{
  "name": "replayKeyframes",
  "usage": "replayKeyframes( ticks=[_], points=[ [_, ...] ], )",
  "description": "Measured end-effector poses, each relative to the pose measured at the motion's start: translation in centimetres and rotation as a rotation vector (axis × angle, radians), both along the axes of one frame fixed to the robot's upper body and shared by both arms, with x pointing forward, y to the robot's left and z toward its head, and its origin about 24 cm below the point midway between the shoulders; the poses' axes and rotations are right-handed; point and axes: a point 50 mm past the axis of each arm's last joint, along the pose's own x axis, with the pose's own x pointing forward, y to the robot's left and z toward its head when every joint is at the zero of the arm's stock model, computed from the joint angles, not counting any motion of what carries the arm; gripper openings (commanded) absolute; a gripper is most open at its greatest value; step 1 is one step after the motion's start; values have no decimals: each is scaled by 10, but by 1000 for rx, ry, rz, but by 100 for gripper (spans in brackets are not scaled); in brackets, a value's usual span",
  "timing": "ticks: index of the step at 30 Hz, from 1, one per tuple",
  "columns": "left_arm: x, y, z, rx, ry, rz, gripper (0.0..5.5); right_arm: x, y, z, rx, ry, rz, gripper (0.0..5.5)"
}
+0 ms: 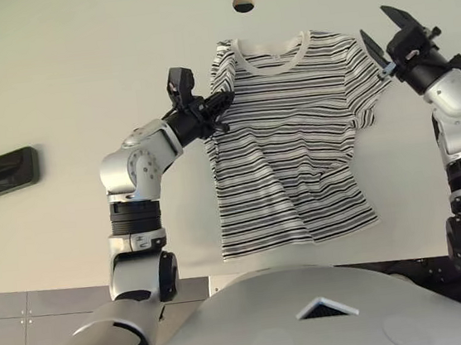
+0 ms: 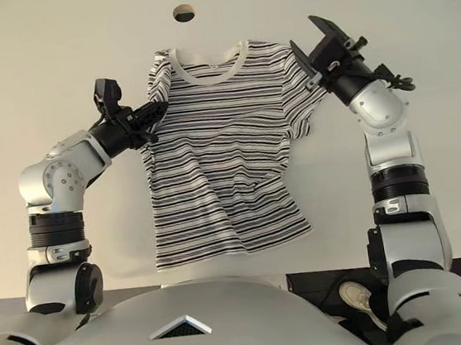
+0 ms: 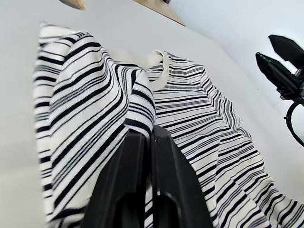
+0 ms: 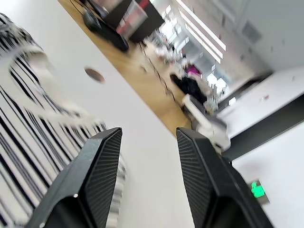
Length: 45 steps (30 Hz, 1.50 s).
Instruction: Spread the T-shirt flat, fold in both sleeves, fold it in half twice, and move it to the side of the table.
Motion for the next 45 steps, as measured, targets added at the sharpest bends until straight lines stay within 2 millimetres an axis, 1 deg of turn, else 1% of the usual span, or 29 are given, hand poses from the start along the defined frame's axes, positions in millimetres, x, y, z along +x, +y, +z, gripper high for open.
replayKeyframes(
  ticks=[2,3,4,5,6,8,11,14,17,20,23,24,27,29,32,33,35,38,40,43,45],
  points=[
    [1,-2,-6,-2,23,8,13,-1,-12,-3,80,82,-42,211],
    [1,-2,-9,2,33,12,34,-1,-16,-6,128,132,-53,211],
    [2,-3,-11,1,40,15,44,-2,-19,-8,161,167,-60,211],
    [2,-4,-12,2,40,16,64,-2,-24,-11,228,229,-80,211],
    [2,-6,-13,4,33,13,73,-2,-31,-15,308,299,-110,211],
    [2,-11,-12,-2,22,-6,109,-1,-39,-21,425,399,-143,211],
    [3,-14,-11,-17,0,-11,148,3,-43,-27,502,489,-176,211],
    [3,-16,-9,-40,-9,-15,187,2,-45,-36,526,555,-205,211],
    [4,-15,-5,-66,-27,-1,224,-2,-45,-46,506,622,-215,211],
    [5,-14,-1,-94,-37,11,271,-3,-43,-50,479,649,-200,211],
    [7,-13,6,-155,-58,37,276,-2,-41,-51,444,652,-187,211],
    [7,-12,8,-187,-62,50,279,-2,-40,-52,436,652,-184,202],
    [10,-10,19,-242,-97,74,280,-2,-38,-52,425,662,-166,150],
    [12,-9,26,-248,-133,77,280,-3,-37,-51,420,663,-152,110],
    [14,-7,38,-249,-216,72,280,-3,-35,-51,415,667,-139,65],
    [14,-5,42,-232,-256,73,280,-3,-34,-51,414,668,-136,55],
    [16,0,50,-179,-349,73,280,-3,-33,-51,415,673,-130,14],
    [16,10,62,-71,-524,71,280,-4,-32,-50,413,675,-126,11],
    [13,22,70,57,-691,52,280,-4,-32,-50,412,675,-127,11],
    [9,37,72,186,-839,21,280,-5,-31,-48,410,672,-128,11],
    [6,43,69,243,-896,1,280,-6,-31,-46,406,670,-126,11]
  ],
)
